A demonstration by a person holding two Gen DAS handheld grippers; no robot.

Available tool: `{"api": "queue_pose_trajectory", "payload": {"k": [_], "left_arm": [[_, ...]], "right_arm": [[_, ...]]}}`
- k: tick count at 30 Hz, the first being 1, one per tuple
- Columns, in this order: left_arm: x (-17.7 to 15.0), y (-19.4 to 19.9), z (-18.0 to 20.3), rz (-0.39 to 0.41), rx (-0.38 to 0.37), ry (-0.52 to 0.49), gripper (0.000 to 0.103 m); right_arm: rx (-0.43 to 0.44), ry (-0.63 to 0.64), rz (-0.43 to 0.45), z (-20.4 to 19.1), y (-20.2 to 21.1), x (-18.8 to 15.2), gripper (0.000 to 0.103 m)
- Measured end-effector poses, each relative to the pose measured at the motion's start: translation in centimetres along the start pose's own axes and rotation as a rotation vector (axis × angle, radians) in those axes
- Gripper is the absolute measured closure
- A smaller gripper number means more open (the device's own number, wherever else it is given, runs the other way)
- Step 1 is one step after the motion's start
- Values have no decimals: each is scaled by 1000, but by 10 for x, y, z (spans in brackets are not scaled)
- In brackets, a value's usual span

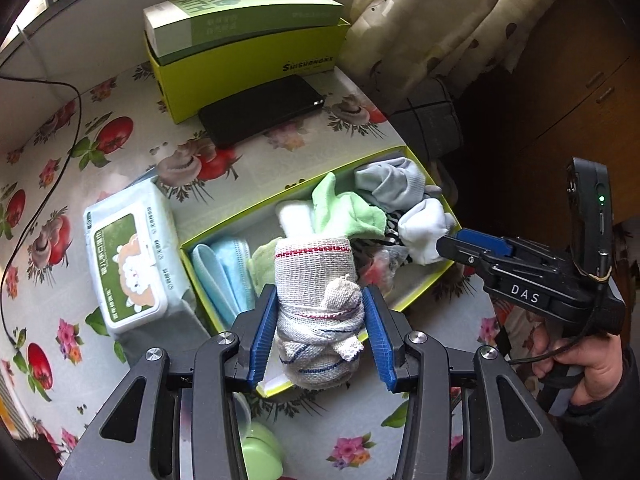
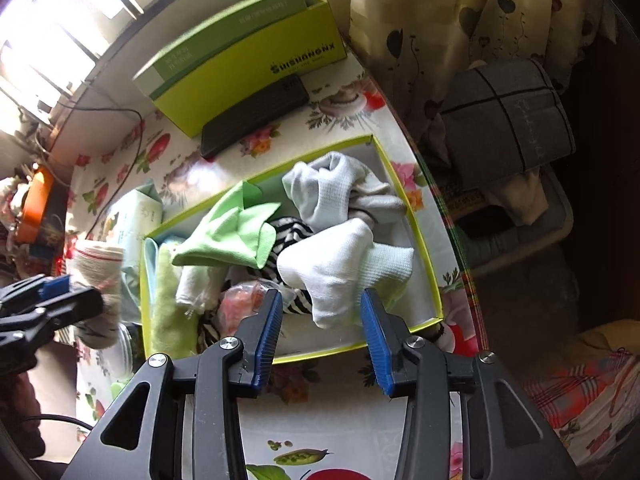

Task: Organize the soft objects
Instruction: 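Lower the glove and sock into the box and open both grippers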

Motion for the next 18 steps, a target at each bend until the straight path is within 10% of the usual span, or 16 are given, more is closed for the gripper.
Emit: {"api": "queue_pose_trajectory", "payload": {"k": [18], "left_arm": [[36, -57, 66, -63, -118, -104, 59]], "right_arm": [[14, -41, 30, 7, 13, -8, 63]]}}
Point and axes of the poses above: each gripper's, at about its wrist camera, not at the fingertips, and y roughly against the way its jaws point, z to its right, x to its top, the point moved 2 cm from there along -y, roughly the way its jaws point, and after that the axes turned 12 degrees about x, right-handed, at the moved point
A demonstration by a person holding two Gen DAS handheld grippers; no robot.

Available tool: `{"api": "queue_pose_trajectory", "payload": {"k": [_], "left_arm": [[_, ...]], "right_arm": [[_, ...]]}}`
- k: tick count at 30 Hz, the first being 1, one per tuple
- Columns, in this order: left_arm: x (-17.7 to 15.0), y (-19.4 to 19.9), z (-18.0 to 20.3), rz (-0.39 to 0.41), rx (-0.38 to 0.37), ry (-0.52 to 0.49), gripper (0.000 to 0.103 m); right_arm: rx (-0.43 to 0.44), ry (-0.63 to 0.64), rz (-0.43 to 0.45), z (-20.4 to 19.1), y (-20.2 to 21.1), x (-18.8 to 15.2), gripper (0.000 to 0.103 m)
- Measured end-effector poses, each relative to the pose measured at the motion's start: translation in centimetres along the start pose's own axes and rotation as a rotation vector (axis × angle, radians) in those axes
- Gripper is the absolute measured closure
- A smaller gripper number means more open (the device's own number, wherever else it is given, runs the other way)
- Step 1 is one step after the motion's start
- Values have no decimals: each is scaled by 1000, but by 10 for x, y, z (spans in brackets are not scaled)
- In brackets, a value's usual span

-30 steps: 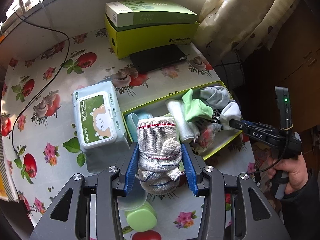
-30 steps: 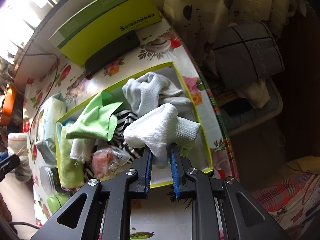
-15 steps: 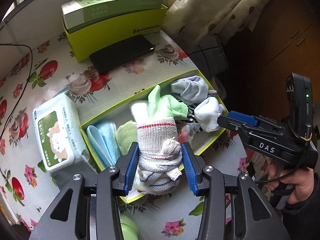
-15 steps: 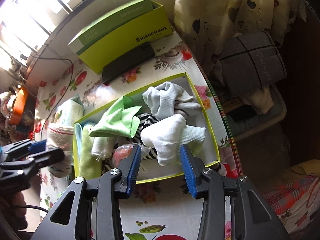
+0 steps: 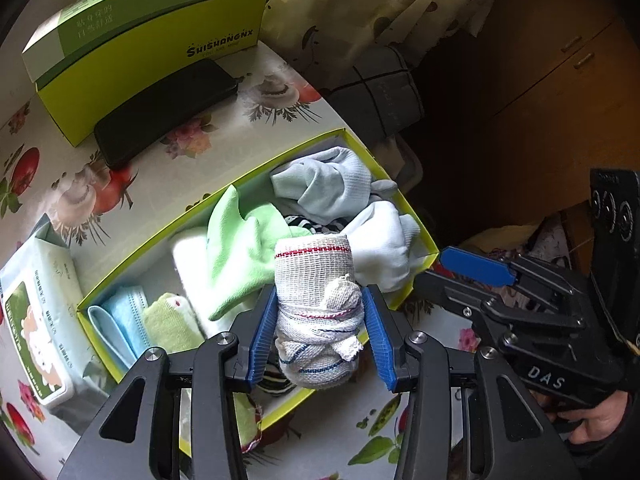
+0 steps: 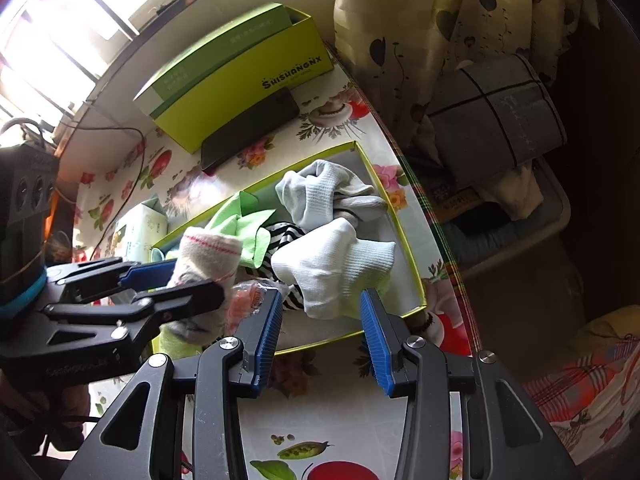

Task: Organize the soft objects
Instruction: 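Lower the glove and sock into the box and open both grippers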

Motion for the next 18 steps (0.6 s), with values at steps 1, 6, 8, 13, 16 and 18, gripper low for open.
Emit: {"api": "queue_pose_trajectory", "payload": {"k": [1, 6, 8, 13, 16, 18], "left_arm": [[3, -4, 0, -10, -3, 10, 59], [5, -9, -1, -26, -35, 37, 58], [4, -7, -2, -16, -44, 43, 53], [2, 2, -12, -5, -52, 72, 52], [-2, 12, -19, 4, -63, 89, 52], [-6, 18, -22, 17, -46, 89, 52]], "right_arm": [[-1, -1, -1, 1, 0, 0, 63], [2, -3, -4, 1, 1, -2, 63], [5, -2, -5, 0, 0, -3, 63], [12, 8, -7, -5, -1, -3, 63], [16, 16, -6, -10, -1, -3, 63], [19, 22, -8, -13, -2, -3, 63]]}}
Point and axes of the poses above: each gripper's, at about its wrist camera, not at the fingertips, and y roughly against the way its jaws point, z to its right, x to its top, the point moved 2 cm from there along -y, roughly the way its jaws point, and after that the axes turned 12 degrees about x, right-handed, at the moved point
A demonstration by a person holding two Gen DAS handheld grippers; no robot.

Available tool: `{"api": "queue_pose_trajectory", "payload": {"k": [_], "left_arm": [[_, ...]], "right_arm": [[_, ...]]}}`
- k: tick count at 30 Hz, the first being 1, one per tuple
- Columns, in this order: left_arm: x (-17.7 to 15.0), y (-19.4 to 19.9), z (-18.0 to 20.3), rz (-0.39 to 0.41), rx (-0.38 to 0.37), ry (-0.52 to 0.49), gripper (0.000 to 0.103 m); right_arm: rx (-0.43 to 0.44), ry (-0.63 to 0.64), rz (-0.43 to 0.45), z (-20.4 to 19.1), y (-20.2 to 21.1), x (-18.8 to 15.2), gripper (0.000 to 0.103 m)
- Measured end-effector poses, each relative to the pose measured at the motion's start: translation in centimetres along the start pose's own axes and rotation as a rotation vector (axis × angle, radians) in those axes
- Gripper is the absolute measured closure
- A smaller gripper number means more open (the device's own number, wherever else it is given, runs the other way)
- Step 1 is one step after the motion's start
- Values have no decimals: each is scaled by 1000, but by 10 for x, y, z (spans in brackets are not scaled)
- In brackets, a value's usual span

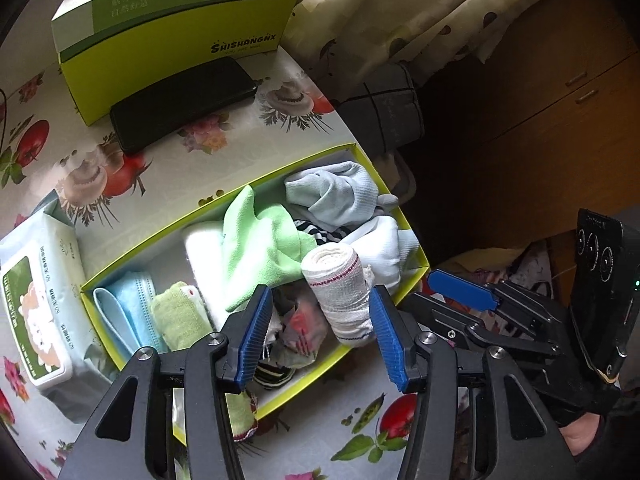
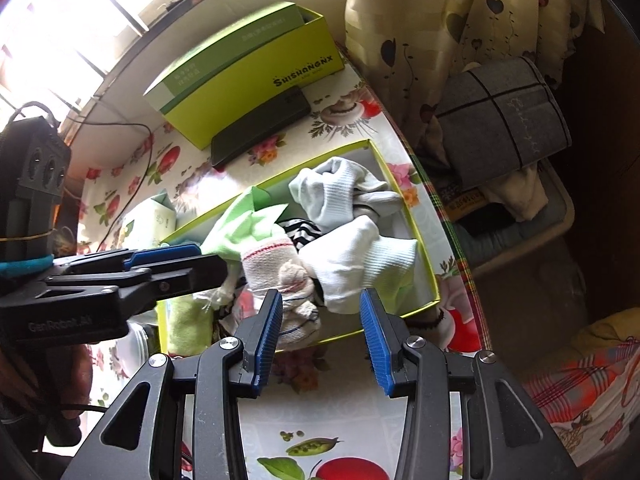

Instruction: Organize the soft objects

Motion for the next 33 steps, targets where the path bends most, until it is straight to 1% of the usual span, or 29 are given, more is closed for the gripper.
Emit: {"api": "queue_pose_trajectory", "payload": {"k": [7, 10, 20, 26, 33], "left_arm": [[-13, 23, -8, 38, 58, 3, 52], [-18, 30, -13, 45, 94, 1, 52], [-39, 56, -30, 106, 153, -14, 52], [-53, 68, -44, 139, 187, 3, 52], [-69, 80, -58, 175, 230, 11, 52]], "right_arm": [[9, 46, -13, -22, -1, 0, 63], [7, 65, -20, -32, -1, -1, 63], [-8, 132, -51, -73, -4, -13, 63], [-26, 157, -76, -92, -8, -24, 63], [-50, 187, -91, -110, -14, -37, 56]]}}
Point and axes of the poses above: each gripper's, at about its wrist camera, not at the fingertips, and y roughly against the way its jaws point, z to its right, x to its top, the point moved 2 cm from there along -y, roughly the way its jaws point, and after that the axes turned 12 degrees about x, right-handed, at the moved point
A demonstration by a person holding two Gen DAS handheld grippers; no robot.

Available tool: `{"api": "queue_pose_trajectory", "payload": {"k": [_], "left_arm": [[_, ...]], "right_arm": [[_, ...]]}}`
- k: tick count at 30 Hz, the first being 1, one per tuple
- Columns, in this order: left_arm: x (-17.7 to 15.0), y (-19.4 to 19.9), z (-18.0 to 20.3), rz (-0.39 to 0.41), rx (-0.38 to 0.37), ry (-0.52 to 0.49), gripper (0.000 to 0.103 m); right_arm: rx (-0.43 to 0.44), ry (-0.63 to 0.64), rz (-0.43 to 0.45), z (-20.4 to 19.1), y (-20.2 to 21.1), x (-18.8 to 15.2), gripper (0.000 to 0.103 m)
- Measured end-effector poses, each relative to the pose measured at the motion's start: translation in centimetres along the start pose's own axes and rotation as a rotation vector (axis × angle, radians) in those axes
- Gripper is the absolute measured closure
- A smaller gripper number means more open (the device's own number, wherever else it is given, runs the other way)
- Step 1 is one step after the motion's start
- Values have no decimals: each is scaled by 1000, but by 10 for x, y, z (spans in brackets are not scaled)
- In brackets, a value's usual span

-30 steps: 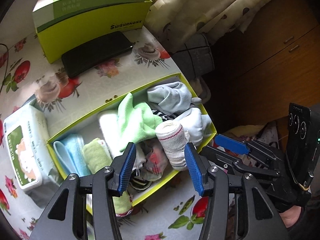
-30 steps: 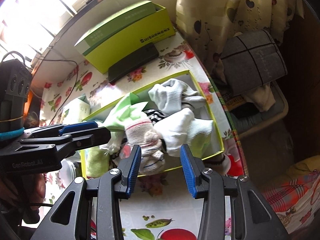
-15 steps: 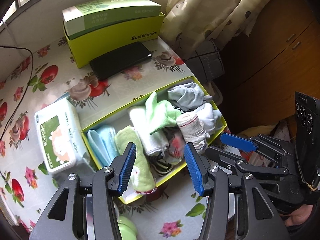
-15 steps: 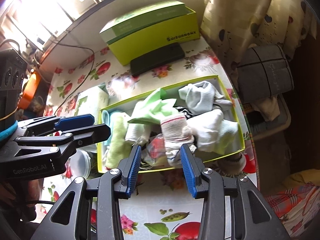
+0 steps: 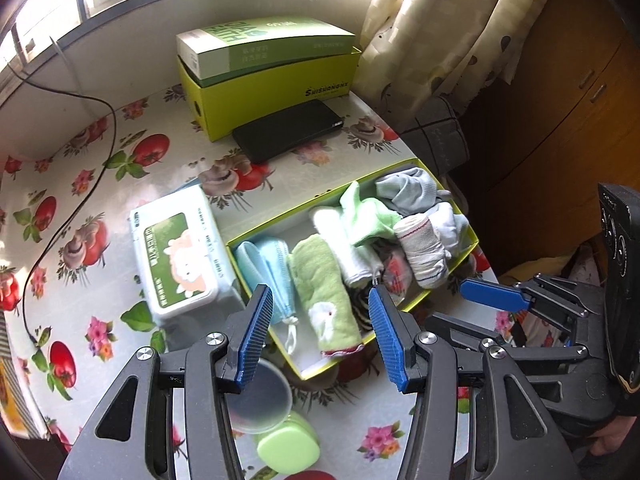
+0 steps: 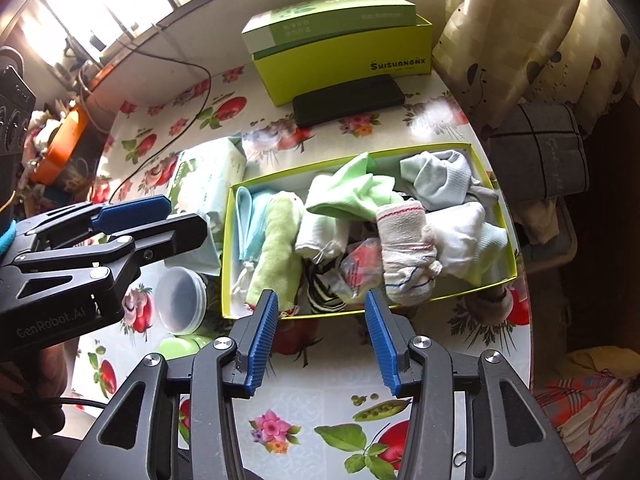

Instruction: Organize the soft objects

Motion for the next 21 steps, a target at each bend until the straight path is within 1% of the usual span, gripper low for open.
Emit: {"api": "queue_pose_trajectory", "payload": {"k": [10, 16, 21], "left_arm": [[-21, 9, -15, 20, 50, 8, 52], [-36, 12, -25, 13, 53, 22, 52], [-45, 12, -35, 1, 55, 39, 52]], "right_arm": [[-20, 28, -4, -25, -3, -9, 52], [-25, 48, -23, -39, -9, -17, 51], [-12, 71, -44, -52, -14, -22, 51]]}}
Point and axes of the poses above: each gripper's, at about its wrist camera, not at the fingertips, and y roughly against the way its jaws point, z to its right, x to its top, the point moved 2 cm from there along -y, roughly the way its jaws point, and after that the axes turned 12 degrees about x, right-handed, at the moved point
